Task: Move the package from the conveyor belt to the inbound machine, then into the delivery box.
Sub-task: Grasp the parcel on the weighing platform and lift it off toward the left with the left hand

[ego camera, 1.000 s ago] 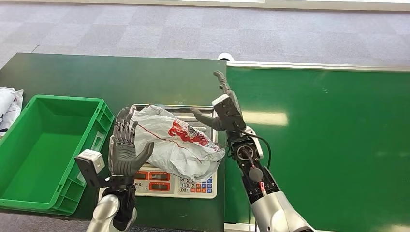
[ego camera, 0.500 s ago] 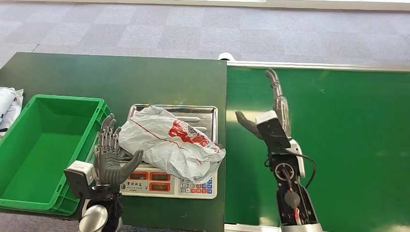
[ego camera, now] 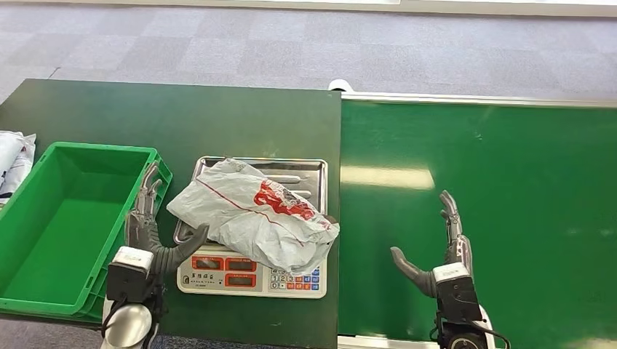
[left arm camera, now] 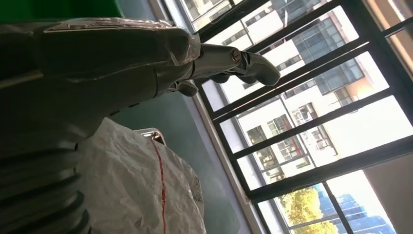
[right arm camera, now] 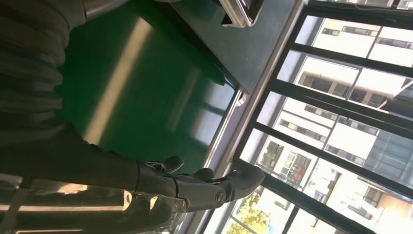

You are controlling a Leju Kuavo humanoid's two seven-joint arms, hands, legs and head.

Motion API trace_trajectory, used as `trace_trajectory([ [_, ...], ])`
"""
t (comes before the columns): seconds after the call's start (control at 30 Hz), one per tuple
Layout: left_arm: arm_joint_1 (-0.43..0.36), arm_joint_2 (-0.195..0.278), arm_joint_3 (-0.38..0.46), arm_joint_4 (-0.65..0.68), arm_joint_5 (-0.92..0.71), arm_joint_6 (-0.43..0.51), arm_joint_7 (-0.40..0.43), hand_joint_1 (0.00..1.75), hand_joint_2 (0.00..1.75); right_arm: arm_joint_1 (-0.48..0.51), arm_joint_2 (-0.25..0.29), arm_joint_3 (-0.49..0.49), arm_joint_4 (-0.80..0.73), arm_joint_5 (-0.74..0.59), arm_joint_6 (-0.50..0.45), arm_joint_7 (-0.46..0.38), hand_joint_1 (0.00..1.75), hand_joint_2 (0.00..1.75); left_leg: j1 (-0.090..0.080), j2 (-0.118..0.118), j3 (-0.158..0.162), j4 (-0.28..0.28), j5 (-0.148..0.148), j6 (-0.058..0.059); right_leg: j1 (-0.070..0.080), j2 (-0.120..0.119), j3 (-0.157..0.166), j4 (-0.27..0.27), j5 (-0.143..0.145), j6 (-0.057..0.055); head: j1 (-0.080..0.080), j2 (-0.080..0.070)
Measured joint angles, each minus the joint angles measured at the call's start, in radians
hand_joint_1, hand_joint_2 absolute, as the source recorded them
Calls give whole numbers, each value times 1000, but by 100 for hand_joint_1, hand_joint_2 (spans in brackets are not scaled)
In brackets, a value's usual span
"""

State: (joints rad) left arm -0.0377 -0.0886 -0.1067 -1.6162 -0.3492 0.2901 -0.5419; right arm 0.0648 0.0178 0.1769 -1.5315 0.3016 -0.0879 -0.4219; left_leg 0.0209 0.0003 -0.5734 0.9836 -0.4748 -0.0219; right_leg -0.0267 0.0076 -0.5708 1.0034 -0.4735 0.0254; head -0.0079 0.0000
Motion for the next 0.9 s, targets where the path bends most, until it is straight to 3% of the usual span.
trace_trajectory([
  [0.2, -113, 36, 19, 46, -50, 47, -4, 0, 175, 7, 0, 39, 0, -19, 46, 8, 0, 175, 0, 0, 0, 0, 1, 0, 0, 0, 0, 0, 0, 0, 0, 0],
  [0.53, -319, 74, -34, 364, -462, 85, 198, 0, 175, -38, 15, 98, 30, -4, 66, -2, 0, 175, 0, 0, 1, 0, 1, 0, 0, 0, 1, 0, 0, 0, 0, 0],
  [0.7, -391, 81, -62, 512, -499, 86, 219, 0, 175, -55, 17, 107, 53, -2, 73, -2, 0, 175, 0, 0, 1, 0, 1, 0, 0, 0, 0, 0, 1, 0, 0, 0],
  [0.9, -428, 83, -82, 596, -518, 86, 221, 0, 175, -58, 17, 109, 72, 2, 73, -2, 0, 175, 0, 0, 0, 0, 1, 0, 0, 0, 0, 0, 0, 0, 0, 0],
])
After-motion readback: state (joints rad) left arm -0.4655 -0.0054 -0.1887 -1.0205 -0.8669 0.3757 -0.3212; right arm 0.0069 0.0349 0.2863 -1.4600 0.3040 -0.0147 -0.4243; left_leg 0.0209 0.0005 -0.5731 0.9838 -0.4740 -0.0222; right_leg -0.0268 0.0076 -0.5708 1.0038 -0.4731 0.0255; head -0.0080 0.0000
